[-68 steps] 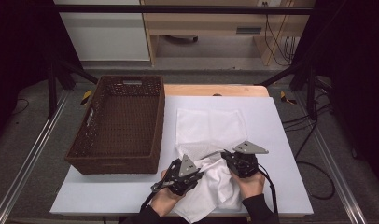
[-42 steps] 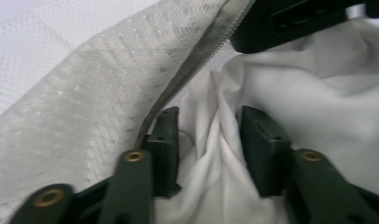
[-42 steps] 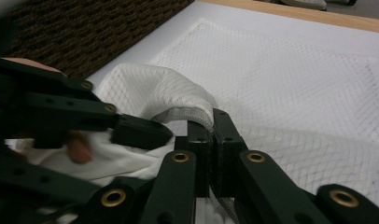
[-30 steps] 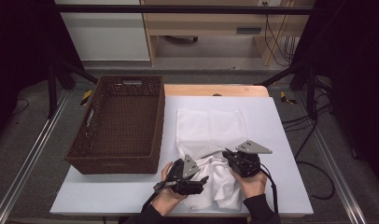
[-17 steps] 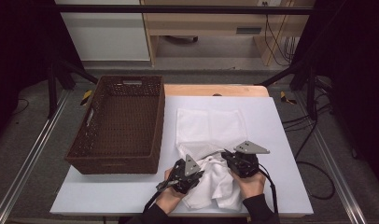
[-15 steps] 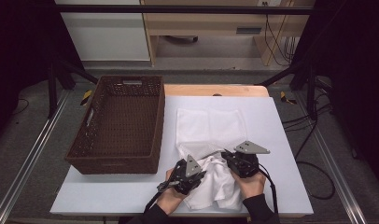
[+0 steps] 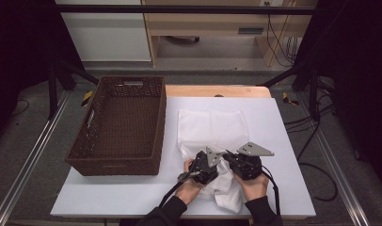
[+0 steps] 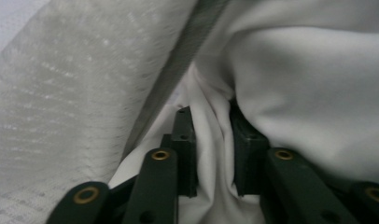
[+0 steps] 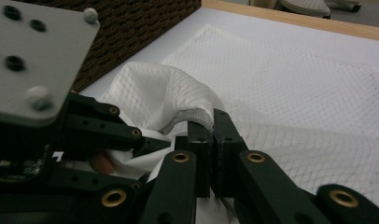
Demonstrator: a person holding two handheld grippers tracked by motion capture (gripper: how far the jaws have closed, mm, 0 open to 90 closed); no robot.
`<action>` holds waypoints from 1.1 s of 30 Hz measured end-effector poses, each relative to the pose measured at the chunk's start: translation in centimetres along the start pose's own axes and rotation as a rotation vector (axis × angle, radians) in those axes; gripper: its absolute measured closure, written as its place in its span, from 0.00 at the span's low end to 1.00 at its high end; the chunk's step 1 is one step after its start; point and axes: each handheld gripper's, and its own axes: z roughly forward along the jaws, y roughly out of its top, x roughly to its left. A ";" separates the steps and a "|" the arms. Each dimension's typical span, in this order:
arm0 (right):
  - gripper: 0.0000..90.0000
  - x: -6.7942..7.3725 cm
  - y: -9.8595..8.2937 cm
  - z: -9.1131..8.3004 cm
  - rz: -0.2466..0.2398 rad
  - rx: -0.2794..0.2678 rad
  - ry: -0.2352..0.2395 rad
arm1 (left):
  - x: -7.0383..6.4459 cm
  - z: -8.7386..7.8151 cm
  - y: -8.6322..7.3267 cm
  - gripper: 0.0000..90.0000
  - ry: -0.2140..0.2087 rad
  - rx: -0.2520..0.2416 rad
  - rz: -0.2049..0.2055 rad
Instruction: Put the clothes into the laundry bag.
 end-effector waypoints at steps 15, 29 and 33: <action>0.98 -0.4 -0.1 -0.1 0.010 0.009 -0.013 | 1.4 -6.9 -0.8 0.34 -0.074 -0.067 -0.026; 0.98 -0.4 -0.2 0.2 0.011 0.020 -0.009 | 2.3 -5.4 -4.6 0.69 -0.064 0.033 -0.076; 0.98 -0.2 -0.3 0.3 0.006 0.024 -0.009 | 2.0 -5.4 -4.3 0.97 -0.078 0.025 -0.059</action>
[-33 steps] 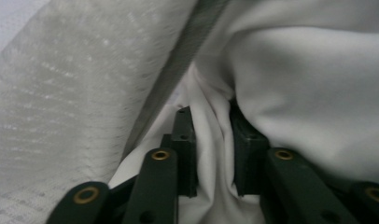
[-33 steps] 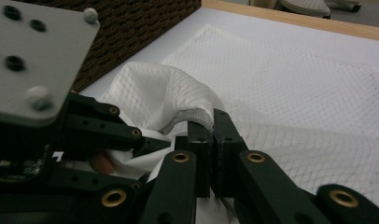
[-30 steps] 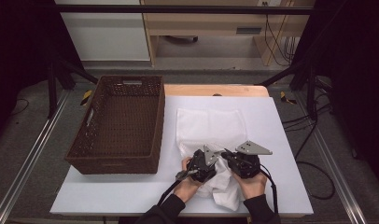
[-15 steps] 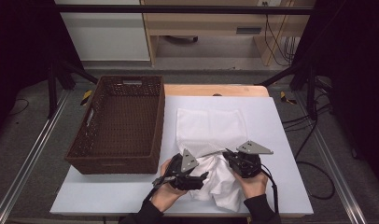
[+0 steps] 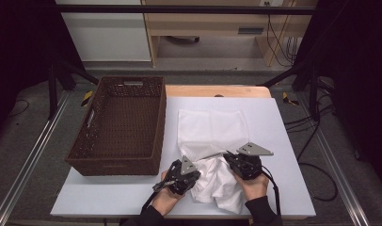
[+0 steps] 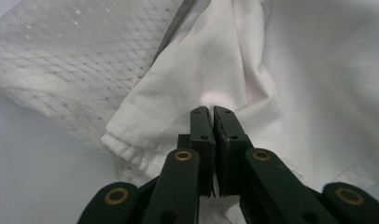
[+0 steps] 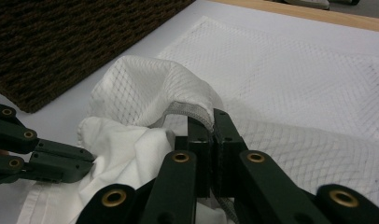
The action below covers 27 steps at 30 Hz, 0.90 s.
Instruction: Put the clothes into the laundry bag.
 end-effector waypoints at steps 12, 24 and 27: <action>0.98 -0.1 0.0 0.0 0.001 0.001 0.002 | 0.3 -0.2 0.9 0.50 0.082 -0.009 0.043; 0.98 0.0 0.0 0.1 0.004 0.004 0.005 | 1.3 1.5 1.3 0.65 -0.014 0.028 0.021; 0.98 -0.1 0.0 0.1 0.003 0.004 0.005 | 1.1 1.0 1.4 0.83 0.005 0.037 0.043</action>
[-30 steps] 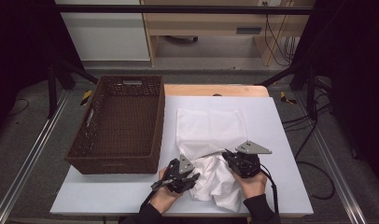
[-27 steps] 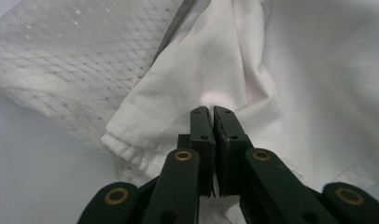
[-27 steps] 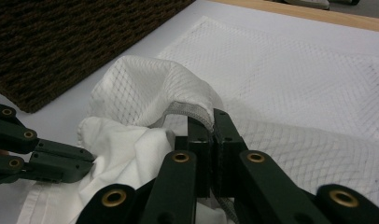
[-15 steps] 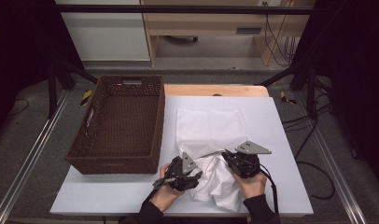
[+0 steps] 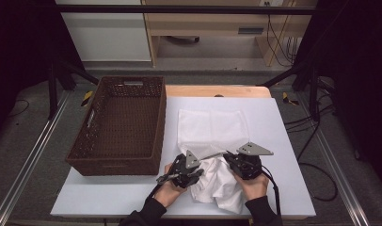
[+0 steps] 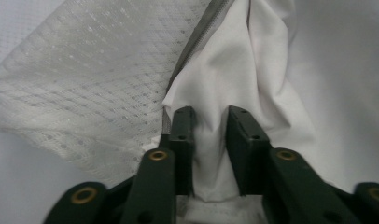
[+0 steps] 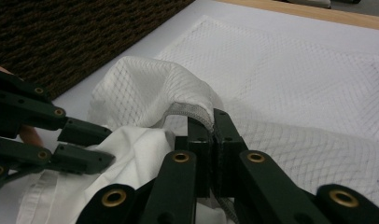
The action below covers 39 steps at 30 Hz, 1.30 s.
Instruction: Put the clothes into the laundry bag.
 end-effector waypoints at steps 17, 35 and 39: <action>0.98 0.0 0.0 -0.1 0.002 -0.011 0.009 | -3.5 2.3 3.2 0.92 -0.015 -0.116 0.070; 0.98 -0.1 0.2 -0.8 0.009 -0.029 0.012 | -1.0 0.8 3.0 0.45 0.040 -0.111 -0.010; 0.98 -0.1 0.2 -0.8 0.004 -0.028 0.011 | -1.1 -1.0 1.7 0.37 -0.024 -0.087 -0.003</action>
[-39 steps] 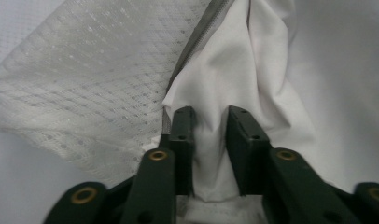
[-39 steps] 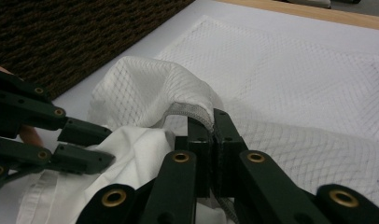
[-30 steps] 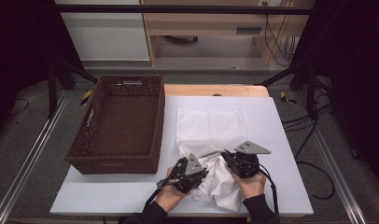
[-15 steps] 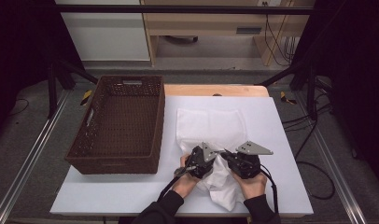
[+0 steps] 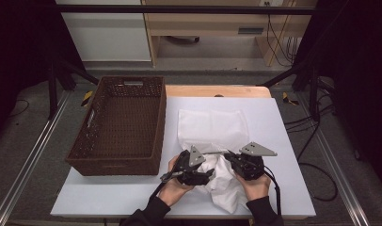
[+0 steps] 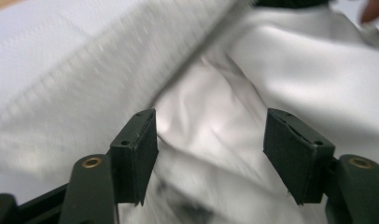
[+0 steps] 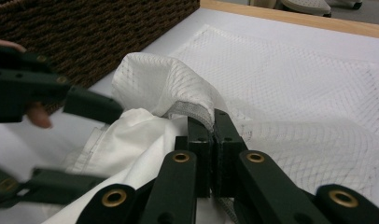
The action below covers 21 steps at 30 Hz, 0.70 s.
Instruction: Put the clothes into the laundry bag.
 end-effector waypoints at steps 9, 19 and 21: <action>0.98 0.1 -0.1 0.3 -0.003 0.010 0.001 | -0.2 1.8 -2.6 0.50 -0.021 0.062 -0.029; 0.98 0.1 -0.1 0.4 0.001 0.014 0.001 | -1.9 0.8 -1.3 0.88 -0.058 0.006 0.037; 0.98 0.1 -0.1 0.4 0.003 0.014 0.002 | -2.5 0.3 -0.3 0.88 -0.068 -0.036 0.054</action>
